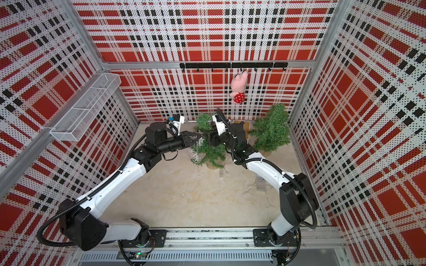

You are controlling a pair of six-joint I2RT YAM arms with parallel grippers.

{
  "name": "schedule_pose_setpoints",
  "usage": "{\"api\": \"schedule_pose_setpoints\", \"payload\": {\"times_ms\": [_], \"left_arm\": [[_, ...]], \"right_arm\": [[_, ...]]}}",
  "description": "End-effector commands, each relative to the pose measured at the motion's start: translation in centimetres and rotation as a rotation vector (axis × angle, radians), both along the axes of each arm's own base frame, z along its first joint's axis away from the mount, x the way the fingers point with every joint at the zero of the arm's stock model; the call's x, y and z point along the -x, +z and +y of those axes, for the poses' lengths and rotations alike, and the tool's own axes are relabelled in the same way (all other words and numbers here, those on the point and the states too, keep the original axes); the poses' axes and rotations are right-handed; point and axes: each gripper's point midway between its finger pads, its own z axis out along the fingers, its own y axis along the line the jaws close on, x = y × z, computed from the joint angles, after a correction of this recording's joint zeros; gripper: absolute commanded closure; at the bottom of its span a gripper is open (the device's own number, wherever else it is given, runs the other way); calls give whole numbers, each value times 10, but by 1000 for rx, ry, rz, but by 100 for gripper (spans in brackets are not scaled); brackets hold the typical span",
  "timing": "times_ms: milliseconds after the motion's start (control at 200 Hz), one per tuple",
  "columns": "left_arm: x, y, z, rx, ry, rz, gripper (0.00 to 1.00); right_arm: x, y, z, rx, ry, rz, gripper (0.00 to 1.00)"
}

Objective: Wrap string light around the christmas tree
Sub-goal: Wrap the light string around the Christmas tree.

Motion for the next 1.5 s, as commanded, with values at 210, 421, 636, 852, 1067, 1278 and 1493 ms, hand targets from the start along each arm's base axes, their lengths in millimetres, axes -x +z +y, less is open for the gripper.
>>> {"api": "schedule_pose_setpoints", "payload": {"times_ms": [210, 421, 636, 852, 1067, 1278, 1493], "left_arm": [[-1, 42, -9, 176, 4, -86, 85], [2, 43, -12, 165, -3, -93, 83], [1, 43, -15, 153, -7, -96, 82], [1, 39, -17, 121, -13, -93, 82], [2, 32, -15, 88, -5, -91, 82], [0, 30, -11, 77, 5, -92, 83], [1, 32, -12, 79, 4, -92, 83]], "right_arm": [[56, 13, -34, -1, 72, 71, 11], [88, 0, -56, 46, -52, 76, 26], [121, -7, -10, 75, -63, -44, 46], [95, -19, 22, 78, -54, -84, 49], [80, -24, 22, 93, -96, -92, 52], [85, -27, 14, 99, -35, -67, 53], [73, -40, -1, 164, -35, -90, 67]]}}
